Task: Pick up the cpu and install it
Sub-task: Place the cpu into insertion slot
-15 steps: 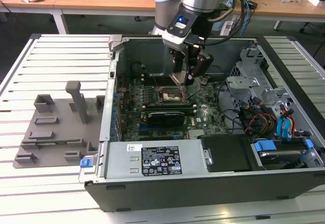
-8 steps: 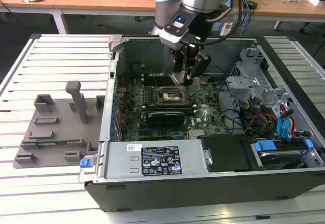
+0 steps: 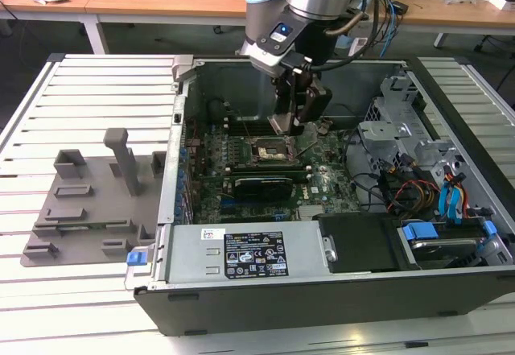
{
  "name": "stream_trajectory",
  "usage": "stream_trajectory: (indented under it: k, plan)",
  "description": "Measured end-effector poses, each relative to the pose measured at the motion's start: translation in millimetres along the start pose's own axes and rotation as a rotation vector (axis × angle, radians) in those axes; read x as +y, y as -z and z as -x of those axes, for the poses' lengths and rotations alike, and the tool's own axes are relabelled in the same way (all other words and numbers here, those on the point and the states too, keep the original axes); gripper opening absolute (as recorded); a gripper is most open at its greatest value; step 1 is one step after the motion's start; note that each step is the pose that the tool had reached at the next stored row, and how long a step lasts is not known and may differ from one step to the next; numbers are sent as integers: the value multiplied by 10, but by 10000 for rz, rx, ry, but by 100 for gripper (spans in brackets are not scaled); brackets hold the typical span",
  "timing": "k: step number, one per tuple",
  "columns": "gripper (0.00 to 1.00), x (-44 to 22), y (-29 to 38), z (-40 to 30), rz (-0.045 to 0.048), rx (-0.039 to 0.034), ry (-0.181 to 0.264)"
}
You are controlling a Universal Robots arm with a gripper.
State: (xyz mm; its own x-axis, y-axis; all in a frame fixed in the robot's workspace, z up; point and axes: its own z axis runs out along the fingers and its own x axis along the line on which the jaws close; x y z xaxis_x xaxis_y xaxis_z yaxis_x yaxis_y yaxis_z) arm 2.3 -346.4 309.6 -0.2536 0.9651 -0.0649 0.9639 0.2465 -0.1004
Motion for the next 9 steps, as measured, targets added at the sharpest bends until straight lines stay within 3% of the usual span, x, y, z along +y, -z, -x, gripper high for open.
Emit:
stream_trajectory:
  k: [9]
  plan:
    - [55, 0, -1, 0, -97, 13, -1107]
